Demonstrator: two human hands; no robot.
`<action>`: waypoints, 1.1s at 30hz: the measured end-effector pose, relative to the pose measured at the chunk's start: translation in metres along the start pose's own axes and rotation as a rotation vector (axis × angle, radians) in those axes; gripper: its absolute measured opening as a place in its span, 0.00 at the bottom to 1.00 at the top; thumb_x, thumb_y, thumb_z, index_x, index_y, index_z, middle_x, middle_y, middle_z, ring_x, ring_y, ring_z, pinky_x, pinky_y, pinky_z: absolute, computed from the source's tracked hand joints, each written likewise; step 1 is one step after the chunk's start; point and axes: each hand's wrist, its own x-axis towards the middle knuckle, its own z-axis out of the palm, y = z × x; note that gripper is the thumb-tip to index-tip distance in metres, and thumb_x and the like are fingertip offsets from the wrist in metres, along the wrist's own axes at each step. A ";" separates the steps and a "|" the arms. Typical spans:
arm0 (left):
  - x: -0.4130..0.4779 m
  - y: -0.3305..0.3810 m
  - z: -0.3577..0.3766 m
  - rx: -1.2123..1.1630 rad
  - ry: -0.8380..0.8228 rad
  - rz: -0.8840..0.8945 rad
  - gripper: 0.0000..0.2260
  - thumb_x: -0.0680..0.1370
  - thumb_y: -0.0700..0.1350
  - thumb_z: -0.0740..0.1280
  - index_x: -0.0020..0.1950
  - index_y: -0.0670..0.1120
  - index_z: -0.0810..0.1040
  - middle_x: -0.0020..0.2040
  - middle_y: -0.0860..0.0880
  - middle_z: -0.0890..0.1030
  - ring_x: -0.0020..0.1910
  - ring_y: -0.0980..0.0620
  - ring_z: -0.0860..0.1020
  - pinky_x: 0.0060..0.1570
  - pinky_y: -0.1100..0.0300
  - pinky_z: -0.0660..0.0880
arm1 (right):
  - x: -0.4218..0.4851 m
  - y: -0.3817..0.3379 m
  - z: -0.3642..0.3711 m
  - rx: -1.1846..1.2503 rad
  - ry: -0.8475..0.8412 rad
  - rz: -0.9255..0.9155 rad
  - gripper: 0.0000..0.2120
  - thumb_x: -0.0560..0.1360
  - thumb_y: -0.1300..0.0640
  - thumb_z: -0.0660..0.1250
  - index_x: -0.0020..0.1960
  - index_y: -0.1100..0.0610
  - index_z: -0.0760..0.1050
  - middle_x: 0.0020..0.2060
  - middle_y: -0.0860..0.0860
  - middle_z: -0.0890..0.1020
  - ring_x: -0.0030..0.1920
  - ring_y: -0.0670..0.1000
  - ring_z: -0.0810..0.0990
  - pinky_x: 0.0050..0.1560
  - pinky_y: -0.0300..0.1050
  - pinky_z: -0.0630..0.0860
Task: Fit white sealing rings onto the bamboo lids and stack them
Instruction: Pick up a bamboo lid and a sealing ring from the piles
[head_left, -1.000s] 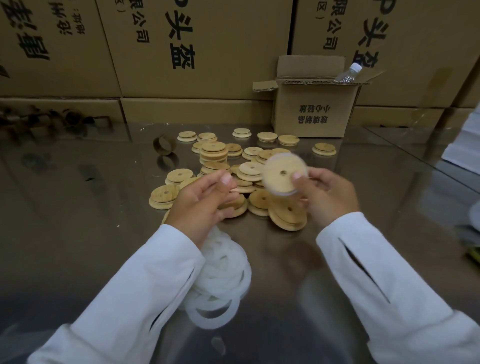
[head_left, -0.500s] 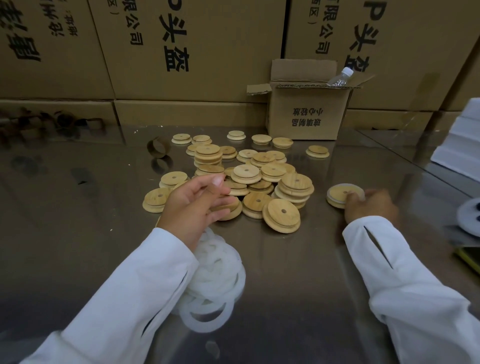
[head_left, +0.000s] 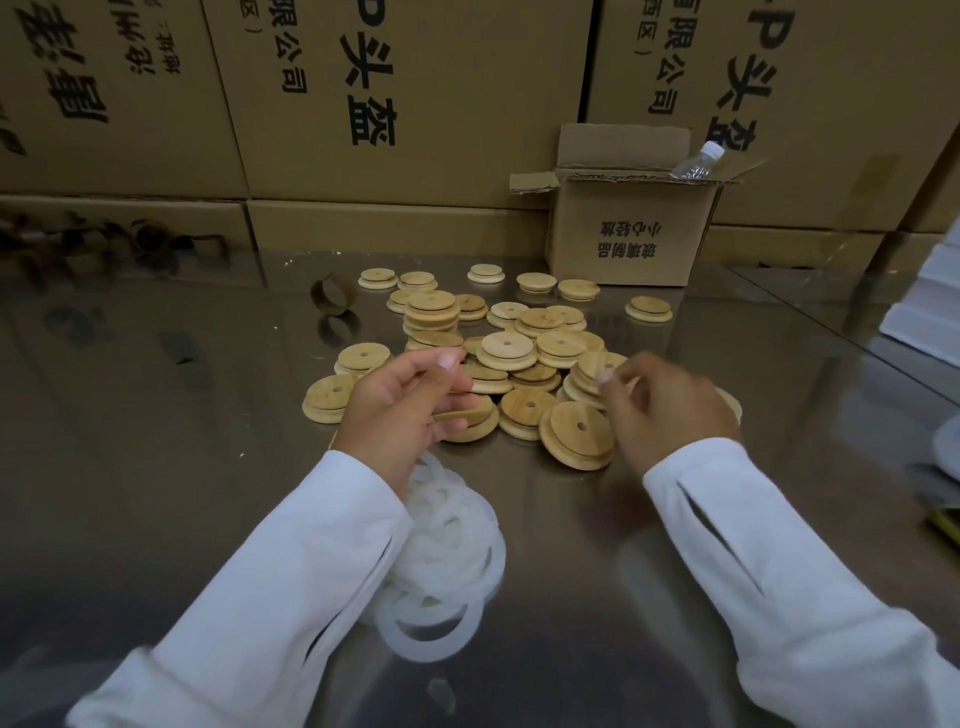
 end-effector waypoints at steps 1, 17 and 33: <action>0.000 0.000 -0.001 0.005 0.002 -0.001 0.09 0.72 0.49 0.66 0.48 0.47 0.80 0.36 0.52 0.81 0.39 0.52 0.82 0.39 0.62 0.80 | -0.003 -0.005 0.002 -0.147 -0.084 -0.025 0.17 0.73 0.38 0.57 0.42 0.50 0.74 0.33 0.48 0.76 0.37 0.54 0.75 0.42 0.45 0.68; 0.001 -0.002 0.001 0.036 -0.015 0.021 0.09 0.70 0.49 0.68 0.48 0.47 0.80 0.39 0.51 0.82 0.41 0.54 0.82 0.38 0.63 0.78 | -0.025 -0.044 0.014 0.684 -0.313 0.183 0.20 0.61 0.51 0.78 0.46 0.50 0.70 0.39 0.43 0.77 0.37 0.40 0.76 0.33 0.32 0.71; 0.001 0.006 -0.003 -0.115 -0.014 -0.076 0.07 0.76 0.45 0.64 0.46 0.42 0.77 0.41 0.44 0.82 0.39 0.50 0.83 0.33 0.60 0.79 | -0.047 -0.058 0.028 0.223 -0.441 -0.343 0.16 0.72 0.36 0.54 0.34 0.46 0.66 0.31 0.43 0.71 0.35 0.46 0.71 0.38 0.46 0.70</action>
